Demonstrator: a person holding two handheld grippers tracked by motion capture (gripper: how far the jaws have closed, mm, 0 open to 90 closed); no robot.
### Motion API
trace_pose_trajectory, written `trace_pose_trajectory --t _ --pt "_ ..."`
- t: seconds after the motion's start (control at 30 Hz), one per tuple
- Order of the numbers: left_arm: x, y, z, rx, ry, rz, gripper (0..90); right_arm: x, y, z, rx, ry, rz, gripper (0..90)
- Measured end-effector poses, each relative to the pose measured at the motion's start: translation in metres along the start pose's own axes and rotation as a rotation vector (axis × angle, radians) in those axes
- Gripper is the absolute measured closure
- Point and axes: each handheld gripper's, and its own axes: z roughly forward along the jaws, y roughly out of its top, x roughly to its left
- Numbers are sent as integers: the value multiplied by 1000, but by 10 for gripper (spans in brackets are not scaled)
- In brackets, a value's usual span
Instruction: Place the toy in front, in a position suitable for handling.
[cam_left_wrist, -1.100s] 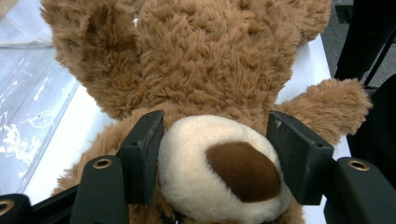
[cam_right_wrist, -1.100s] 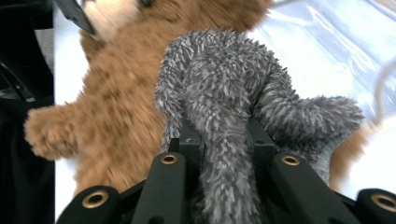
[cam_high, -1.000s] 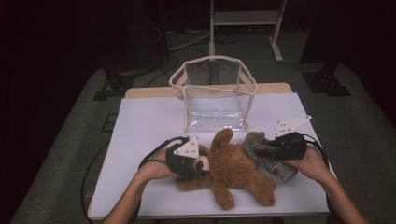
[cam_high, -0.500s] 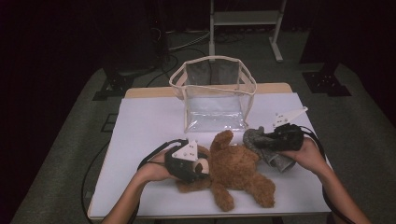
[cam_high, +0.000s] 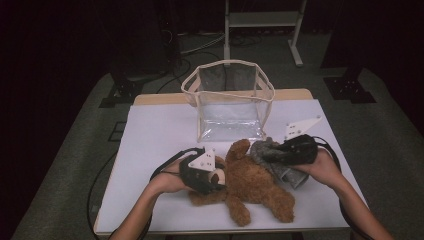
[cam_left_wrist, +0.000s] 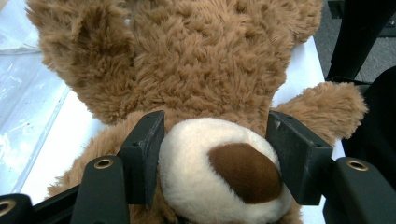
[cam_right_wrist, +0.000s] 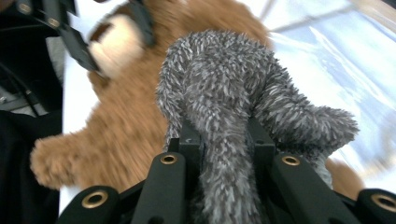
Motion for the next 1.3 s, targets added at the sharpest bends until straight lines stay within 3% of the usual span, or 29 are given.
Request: trace_pose_trajectory --t 0.07,0.17,0.37,0.53,0.63,0.8,0.97,1.1,1.3 --pt "0 0 0 -1 1 1 383 6 9 10 1 24 -27 731" --pt "0 -1 -5 -11 11 -1 380 10 14 16 21 17 -64 731" --pt "1 -4 -17 -24 40 -17 362 -1 -2 7 19 -3 14 732" --pt "1 -5 -10 -23 22 -26 378 4 12 10 12 4 -17 733" --pt "-1 -4 -8 -17 17 -16 381 5 29 21 21 13 -59 733" --pt "-2 -5 -7 -22 6 -13 381 3 52 50 57 38 -88 733" --pt "-2 -7 -8 -31 3 -19 381 1 56 72 127 43 -112 733" --pt "-1 -7 -8 -34 0 -17 382 -5 45 63 108 44 -49 734" --pt "1 -4 -3 -28 -3 -18 389 -2 38 48 57 48 -34 733"
